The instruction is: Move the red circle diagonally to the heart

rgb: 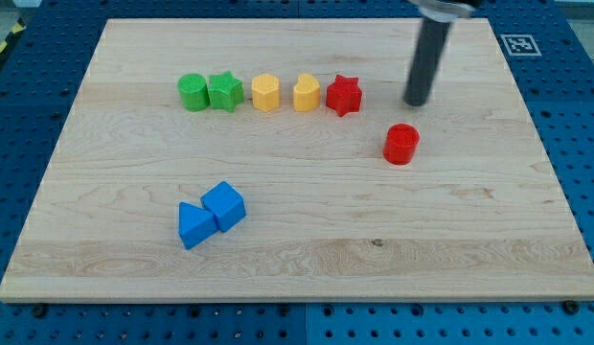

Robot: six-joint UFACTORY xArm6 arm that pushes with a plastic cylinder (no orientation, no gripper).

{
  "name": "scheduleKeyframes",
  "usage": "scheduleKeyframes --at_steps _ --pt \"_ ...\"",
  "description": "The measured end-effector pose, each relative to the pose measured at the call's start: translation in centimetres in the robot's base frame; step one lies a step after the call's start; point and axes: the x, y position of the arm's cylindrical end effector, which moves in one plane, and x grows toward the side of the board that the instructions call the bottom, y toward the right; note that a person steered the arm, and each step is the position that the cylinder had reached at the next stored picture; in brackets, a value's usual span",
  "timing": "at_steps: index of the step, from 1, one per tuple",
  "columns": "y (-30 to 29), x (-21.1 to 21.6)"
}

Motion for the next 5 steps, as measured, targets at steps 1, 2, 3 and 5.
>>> scheduleKeyframes --at_steps 1,2,3,5 --pt "0.4 6.3" --pt "0.4 11.1" --pt "0.4 11.3" --pt "0.6 10.5"
